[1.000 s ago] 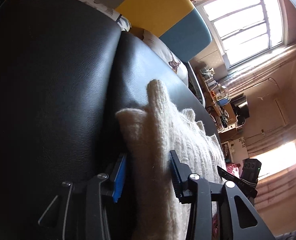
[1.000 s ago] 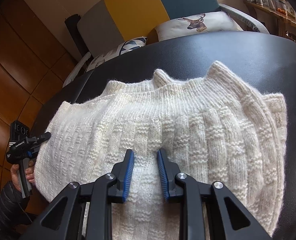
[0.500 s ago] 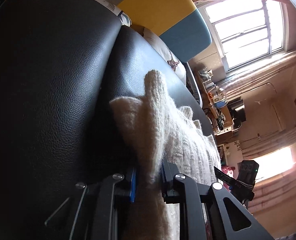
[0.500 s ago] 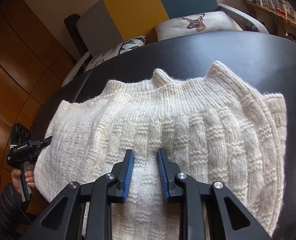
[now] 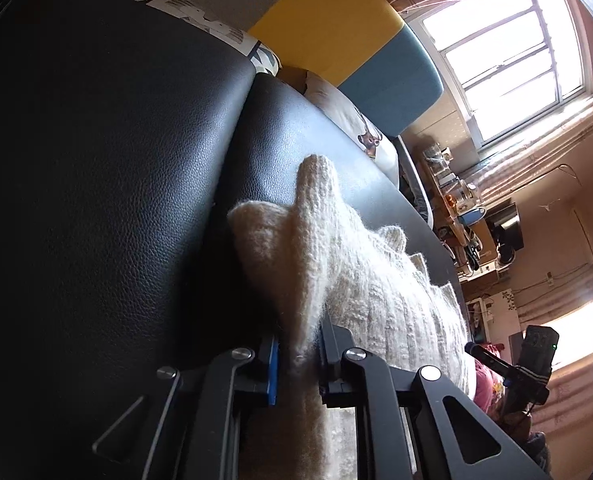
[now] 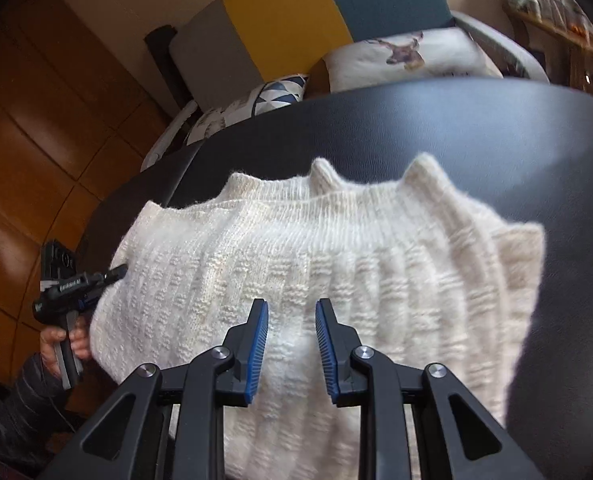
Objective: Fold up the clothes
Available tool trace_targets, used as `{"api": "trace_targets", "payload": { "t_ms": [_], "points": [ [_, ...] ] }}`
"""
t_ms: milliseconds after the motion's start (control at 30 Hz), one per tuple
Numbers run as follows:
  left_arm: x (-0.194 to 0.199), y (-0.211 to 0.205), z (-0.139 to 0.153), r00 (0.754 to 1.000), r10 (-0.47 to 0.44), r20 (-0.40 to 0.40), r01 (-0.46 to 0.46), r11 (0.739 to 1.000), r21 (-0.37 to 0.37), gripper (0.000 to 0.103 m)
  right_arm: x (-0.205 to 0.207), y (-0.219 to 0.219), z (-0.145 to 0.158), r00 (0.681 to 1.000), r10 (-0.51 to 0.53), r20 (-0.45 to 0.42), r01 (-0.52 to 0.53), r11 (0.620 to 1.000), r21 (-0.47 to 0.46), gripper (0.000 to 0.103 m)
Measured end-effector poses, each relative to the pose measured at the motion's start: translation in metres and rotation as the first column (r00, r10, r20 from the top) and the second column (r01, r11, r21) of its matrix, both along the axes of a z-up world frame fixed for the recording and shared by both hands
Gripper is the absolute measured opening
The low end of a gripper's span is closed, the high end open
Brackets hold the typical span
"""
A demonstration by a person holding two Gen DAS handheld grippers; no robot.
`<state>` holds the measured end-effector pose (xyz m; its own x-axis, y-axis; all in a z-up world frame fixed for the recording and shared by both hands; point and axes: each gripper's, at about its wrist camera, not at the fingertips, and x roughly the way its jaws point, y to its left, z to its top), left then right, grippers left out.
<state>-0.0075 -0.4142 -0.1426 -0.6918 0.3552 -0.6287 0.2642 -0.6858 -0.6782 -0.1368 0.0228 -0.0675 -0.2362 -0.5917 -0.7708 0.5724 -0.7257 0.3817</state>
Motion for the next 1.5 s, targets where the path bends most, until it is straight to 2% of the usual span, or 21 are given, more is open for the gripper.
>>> {"api": "trace_targets", "payload": {
  "t_ms": [167,333,433,567,700,800,1000,1100,1233,1367,1500],
  "points": [
    [-0.003,-0.014,0.01,1.0,0.022,0.003,-0.022,0.999,-0.039,0.014,-0.009,0.013,0.008,0.996,0.094,-0.008,-0.093,0.991,0.096,0.024],
    [0.0,-0.017,0.021,1.0,0.014,0.008,-0.013,0.997,-0.07,0.014,-0.014,-0.004,-0.014,0.977,0.211,0.037,-0.214,0.96,0.181,0.024],
    [0.004,-0.019,0.026,1.0,0.025,-0.017,-0.025,0.999,-0.024,0.014,-0.015,-0.016,-0.032,0.966,0.256,0.04,-0.257,0.924,0.283,0.024],
    [0.007,-0.016,0.035,0.997,0.039,-0.07,-0.036,0.998,0.054,0.014,-0.01,-0.023,-0.037,0.961,0.276,0.024,-0.267,0.901,0.341,0.024],
    [0.013,-0.012,0.044,0.989,0.084,-0.119,-0.064,0.984,0.164,0.014,-0.016,-0.017,-0.04,0.971,0.233,0.06,-0.24,0.922,0.303,0.025],
    [0.013,-0.004,0.055,0.982,0.116,-0.147,-0.082,0.973,0.218,0.013,-0.02,-0.009,-0.043,0.976,0.2,0.092,-0.217,0.943,0.254,0.025],
    [0.0,0.027,0.094,0.975,0.11,-0.194,-0.069,0.976,0.205,0.013,-0.023,-0.002,-0.048,0.98,0.152,0.131,-0.176,0.964,0.201,0.025],
    [-0.009,0.044,0.113,0.974,0.104,-0.203,-0.063,0.978,0.198,0.013,-0.009,-0.005,-0.051,0.983,0.136,0.126,-0.159,0.967,0.201,0.025],
    [-0.024,0.076,0.135,0.976,0.079,-0.202,-0.045,0.984,0.17,0.013,-0.004,-0.001,-0.053,0.983,0.122,0.138,-0.143,0.977,0.158,0.026],
    [-0.045,0.112,0.146,0.983,0.046,-0.179,-0.019,0.988,0.151,0.013,0.002,0.006,-0.056,0.982,0.115,0.149,-0.132,0.985,0.108,0.025],
    [-0.069,0.154,0.139,0.991,0.007,-0.134,0.011,0.99,0.14,0.013,0.007,0.014,-0.058,0.982,0.113,0.151,-0.124,0.99,0.068,0.025]
  ]
}}
